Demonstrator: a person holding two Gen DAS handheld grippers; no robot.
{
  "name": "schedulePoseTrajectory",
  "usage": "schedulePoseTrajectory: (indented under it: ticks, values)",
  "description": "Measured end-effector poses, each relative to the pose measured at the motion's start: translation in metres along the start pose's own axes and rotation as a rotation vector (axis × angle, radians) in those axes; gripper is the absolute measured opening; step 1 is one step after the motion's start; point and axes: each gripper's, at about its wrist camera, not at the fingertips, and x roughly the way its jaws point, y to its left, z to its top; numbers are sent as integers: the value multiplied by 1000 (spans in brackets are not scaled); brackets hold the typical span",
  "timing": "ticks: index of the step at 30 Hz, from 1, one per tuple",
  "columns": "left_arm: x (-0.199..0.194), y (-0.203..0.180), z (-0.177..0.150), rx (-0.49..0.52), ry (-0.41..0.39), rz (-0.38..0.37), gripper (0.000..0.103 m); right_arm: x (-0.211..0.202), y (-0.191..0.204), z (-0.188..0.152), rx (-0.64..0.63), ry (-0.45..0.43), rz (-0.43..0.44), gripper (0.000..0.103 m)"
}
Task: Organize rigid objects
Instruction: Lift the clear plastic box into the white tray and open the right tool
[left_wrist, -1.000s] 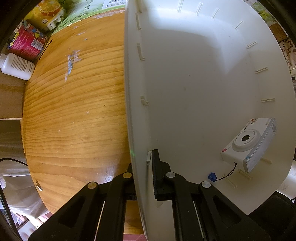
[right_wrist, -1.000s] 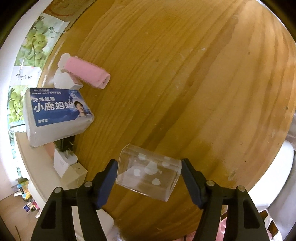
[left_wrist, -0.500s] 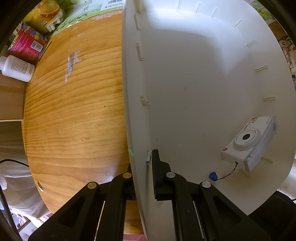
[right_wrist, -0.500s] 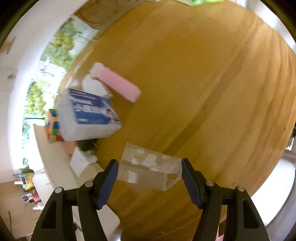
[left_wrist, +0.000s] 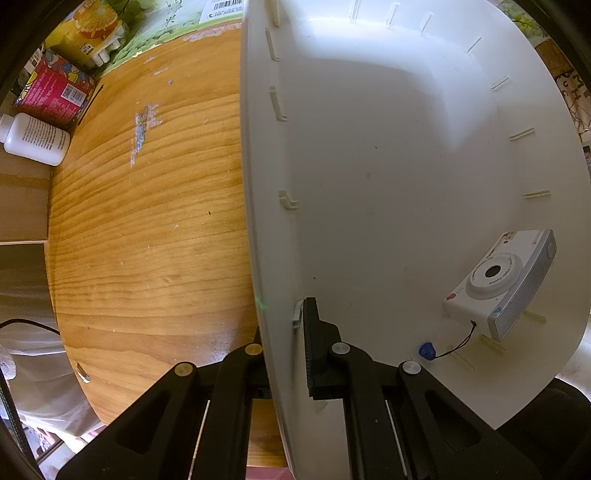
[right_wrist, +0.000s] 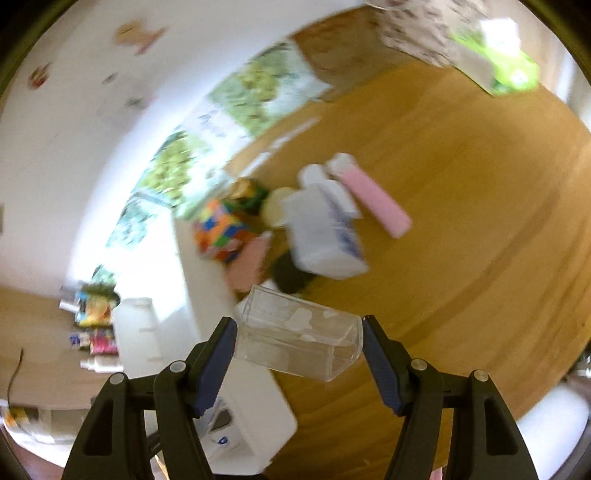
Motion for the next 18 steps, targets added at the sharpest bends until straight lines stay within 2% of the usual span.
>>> schedulePoseTrajectory:
  ticks: [7,18]
  values:
    - [0,0,0,1,-1,2,6,5,45,-12,-157,33,81,69]
    - [1,0,0,1,-2,4,6,17,97,-39,-377,98,133,69]
